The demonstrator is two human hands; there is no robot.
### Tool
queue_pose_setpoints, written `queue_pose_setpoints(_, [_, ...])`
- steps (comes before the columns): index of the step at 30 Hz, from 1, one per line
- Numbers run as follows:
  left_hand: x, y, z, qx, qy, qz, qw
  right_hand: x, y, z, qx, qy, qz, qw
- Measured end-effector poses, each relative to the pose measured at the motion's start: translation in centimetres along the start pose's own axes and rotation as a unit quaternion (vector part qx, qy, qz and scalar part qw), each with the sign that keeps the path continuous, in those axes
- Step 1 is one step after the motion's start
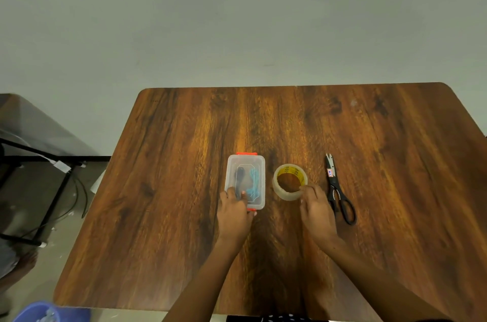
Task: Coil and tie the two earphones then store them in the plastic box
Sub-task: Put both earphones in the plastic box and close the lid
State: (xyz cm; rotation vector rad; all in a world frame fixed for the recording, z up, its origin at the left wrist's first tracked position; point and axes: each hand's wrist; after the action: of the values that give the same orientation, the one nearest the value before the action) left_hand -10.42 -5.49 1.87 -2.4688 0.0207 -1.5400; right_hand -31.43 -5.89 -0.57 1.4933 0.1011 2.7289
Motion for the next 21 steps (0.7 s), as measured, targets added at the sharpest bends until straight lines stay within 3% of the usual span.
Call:
queue_pose_setpoints(5, [0.6, 0.6, -0.1, 0.011, -0.089, 0.026, 0.996, 0.1, -0.6, -2.0, -0.073, -0.058, 0.008, 0.996])
queue_pose_setpoints(10, [0.3, 0.6, 0.0, -0.012, -0.053, 0.048, 0.997, 0.0, -0.7, -4.4, -0.171, -0.148, 0.070, 0.972])
queue_pose_setpoints(15, [0.6, 0.7, -0.2, 0.010, -0.098, 0.049, 0.994, 0.2, -0.4, -4.7, -0.185, -0.121, 0.050, 0.974])
queue_pose_setpoints(21, [0.7, 0.4, -0.1, -0.014, -0.060, 0.052, 0.997, 0.4, -0.1, -4.9, -0.216, -0.097, 0.049, 0.970])
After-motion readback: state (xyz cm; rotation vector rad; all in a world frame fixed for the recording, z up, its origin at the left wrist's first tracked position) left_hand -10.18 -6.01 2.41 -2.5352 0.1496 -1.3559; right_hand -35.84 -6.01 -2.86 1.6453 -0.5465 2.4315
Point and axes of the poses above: each hand's wrist, its own y-axis towards the middle knuckle, its own x-axis out of the back of the hand, z = x × y, and after that the axes turned 2 degrees about x, right-handed
